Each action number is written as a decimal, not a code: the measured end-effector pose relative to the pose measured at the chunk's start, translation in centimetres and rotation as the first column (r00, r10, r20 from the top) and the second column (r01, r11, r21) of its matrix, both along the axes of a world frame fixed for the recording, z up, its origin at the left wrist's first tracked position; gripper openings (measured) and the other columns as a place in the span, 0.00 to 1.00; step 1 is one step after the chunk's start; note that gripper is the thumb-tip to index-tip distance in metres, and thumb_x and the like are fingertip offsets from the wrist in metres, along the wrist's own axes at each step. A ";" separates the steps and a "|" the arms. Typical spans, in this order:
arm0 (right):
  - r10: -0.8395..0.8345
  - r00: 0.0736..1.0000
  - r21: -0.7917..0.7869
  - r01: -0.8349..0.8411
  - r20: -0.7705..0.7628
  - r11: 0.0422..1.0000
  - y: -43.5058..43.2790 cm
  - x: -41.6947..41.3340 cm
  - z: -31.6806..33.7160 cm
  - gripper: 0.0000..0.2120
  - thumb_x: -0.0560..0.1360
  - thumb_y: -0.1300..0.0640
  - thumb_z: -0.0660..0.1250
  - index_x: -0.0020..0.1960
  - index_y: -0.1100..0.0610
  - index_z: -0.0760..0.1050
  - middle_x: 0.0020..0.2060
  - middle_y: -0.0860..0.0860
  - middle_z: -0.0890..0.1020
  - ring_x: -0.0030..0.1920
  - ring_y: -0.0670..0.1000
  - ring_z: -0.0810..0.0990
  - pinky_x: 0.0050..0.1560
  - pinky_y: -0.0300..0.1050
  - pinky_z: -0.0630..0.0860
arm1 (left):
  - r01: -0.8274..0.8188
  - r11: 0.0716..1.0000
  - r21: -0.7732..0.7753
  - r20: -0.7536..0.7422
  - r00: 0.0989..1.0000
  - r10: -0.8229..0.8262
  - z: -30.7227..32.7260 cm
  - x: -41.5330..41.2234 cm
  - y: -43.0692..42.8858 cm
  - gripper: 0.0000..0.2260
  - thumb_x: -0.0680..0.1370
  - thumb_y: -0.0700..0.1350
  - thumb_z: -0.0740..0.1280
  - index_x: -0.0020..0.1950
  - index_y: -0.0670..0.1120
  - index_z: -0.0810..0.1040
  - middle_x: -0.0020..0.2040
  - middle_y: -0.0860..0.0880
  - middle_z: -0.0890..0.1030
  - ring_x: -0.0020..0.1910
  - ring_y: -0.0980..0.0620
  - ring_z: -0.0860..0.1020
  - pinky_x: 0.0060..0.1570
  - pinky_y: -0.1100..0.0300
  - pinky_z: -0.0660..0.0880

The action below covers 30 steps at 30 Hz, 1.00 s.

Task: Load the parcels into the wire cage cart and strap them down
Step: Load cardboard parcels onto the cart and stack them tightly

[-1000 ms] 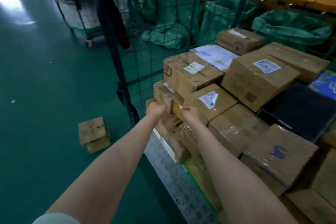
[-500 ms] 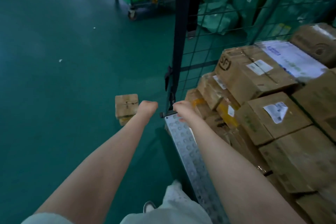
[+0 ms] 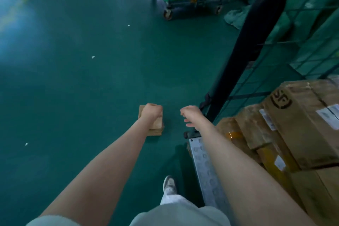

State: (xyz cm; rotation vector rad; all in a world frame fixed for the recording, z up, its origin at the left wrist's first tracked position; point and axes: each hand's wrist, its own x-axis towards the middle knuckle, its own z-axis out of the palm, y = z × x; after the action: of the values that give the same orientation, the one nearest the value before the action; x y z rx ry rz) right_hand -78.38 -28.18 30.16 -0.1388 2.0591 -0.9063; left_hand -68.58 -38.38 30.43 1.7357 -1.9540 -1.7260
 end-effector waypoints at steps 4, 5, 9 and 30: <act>0.018 1.000 0.020 -0.018 -0.007 1.000 -3.6 -2.7 -0.7 0.13 0.77 0.63 0.58 0.60 0.62 0.73 0.47 0.54 0.72 0.54 0.56 0.76 0.57 0.51 0.75 | 0.001 1.000 0.006 0.017 1.000 -0.001 -0.6 -2.2 -3.3 0.13 0.76 0.40 0.58 0.33 0.50 0.61 0.34 0.51 0.64 0.37 0.50 0.64 0.35 0.59 0.60; 0.021 1.000 0.032 -0.021 -0.011 0.999 -4.2 -3.0 -1.0 0.13 0.77 0.63 0.58 0.60 0.62 0.73 0.47 0.54 0.73 0.53 0.56 0.76 0.57 0.51 0.76 | -0.002 1.000 0.014 0.024 1.000 0.001 -0.9 -2.5 -3.7 0.14 0.77 0.41 0.58 0.33 0.50 0.61 0.34 0.51 0.64 0.36 0.50 0.64 0.35 0.59 0.60; 0.039 0.999 0.086 -0.039 0.005 0.996 -7.1 -4.0 -2.6 0.08 0.76 0.62 0.58 0.52 0.59 0.73 0.48 0.54 0.74 0.49 0.54 0.74 0.52 0.48 0.76 | -0.046 0.997 0.061 0.041 0.998 0.043 -2.5 -3.4 -6.1 0.13 0.79 0.43 0.57 0.34 0.49 0.63 0.35 0.51 0.67 0.40 0.50 0.69 0.40 0.59 0.67; -0.109 0.988 0.231 0.082 0.110 0.969 -24.7 -3.2 -12.4 0.15 0.75 0.63 0.56 0.57 0.68 0.73 0.39 0.53 0.71 0.41 0.52 0.69 0.56 0.55 0.75 | 0.123 0.977 0.174 0.225 0.961 -0.161 -12.6 -3.7 -27.6 0.14 0.76 0.39 0.57 0.31 0.50 0.61 0.33 0.50 0.63 0.42 0.49 0.64 0.33 0.59 0.58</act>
State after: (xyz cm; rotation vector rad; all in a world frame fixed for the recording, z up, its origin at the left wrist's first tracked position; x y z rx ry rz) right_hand -81.59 -52.88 17.80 0.1367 2.0516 -0.7121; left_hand -72.31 -66.00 17.84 1.9850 -2.1376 -1.8421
